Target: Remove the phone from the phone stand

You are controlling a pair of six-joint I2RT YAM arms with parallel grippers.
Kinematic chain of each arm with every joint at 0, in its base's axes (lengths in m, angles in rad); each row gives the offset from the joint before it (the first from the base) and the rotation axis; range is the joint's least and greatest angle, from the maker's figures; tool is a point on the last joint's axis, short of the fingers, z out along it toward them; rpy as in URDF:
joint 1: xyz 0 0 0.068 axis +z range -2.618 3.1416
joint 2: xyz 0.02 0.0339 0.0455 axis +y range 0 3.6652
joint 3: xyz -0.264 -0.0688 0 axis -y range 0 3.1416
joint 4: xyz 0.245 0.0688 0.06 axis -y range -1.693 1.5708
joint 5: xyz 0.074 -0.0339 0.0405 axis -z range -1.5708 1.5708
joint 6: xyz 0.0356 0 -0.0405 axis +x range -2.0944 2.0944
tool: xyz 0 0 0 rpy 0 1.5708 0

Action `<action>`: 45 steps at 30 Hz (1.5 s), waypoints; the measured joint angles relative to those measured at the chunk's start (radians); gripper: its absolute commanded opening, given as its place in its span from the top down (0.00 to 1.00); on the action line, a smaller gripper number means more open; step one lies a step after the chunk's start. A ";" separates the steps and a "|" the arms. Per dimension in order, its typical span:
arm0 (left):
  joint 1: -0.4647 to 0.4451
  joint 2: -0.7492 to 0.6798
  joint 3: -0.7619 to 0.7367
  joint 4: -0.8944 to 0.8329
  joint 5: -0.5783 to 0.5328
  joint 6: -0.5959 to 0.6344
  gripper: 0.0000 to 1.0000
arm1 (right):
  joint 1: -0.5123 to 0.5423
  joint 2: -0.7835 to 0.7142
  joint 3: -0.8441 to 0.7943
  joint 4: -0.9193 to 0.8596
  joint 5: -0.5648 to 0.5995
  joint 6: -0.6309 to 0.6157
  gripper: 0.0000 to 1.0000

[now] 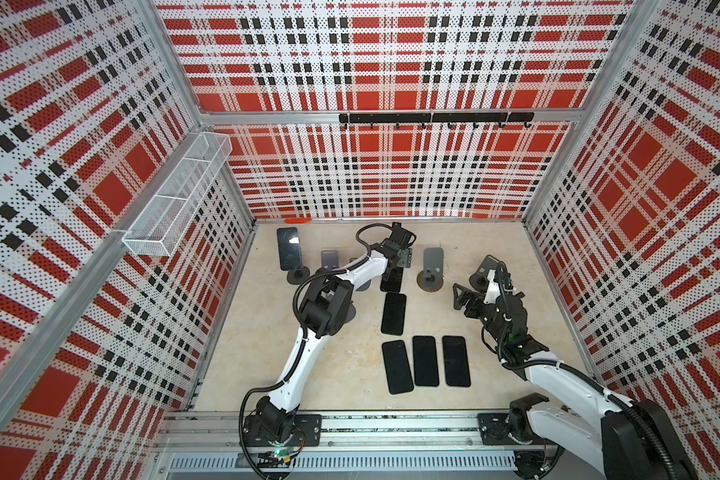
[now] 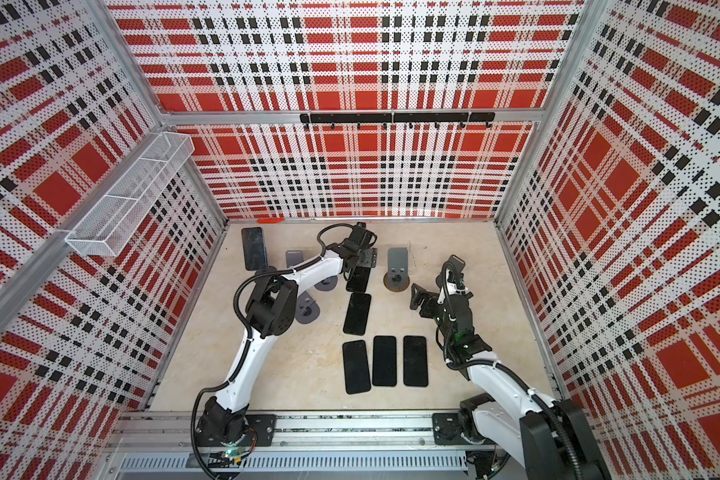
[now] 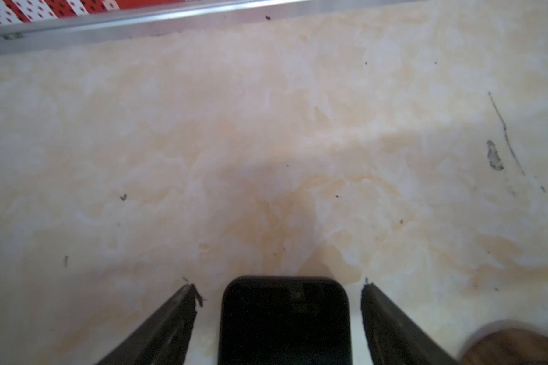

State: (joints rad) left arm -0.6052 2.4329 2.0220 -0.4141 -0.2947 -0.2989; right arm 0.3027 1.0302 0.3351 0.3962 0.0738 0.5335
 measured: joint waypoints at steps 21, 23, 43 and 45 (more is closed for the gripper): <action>0.015 -0.530 -0.205 0.004 -0.153 0.124 0.02 | 0.000 -0.033 0.000 -0.001 0.002 0.003 0.00; 0.048 -0.583 -0.257 0.006 -0.154 0.124 0.02 | 0.000 -0.039 0.000 -0.001 0.002 0.004 0.00; 0.486 -0.809 -0.587 0.048 0.035 0.124 0.02 | 0.000 -0.047 -0.013 0.000 0.010 0.009 0.00; 0.539 -0.806 -0.588 0.049 0.079 0.129 0.02 | 0.000 -0.047 -0.013 0.000 0.010 0.009 0.00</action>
State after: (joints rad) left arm -0.0658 1.6264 1.4338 -0.3649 -0.2161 -0.1703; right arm 0.3027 0.9836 0.3218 0.3965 0.0834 0.5423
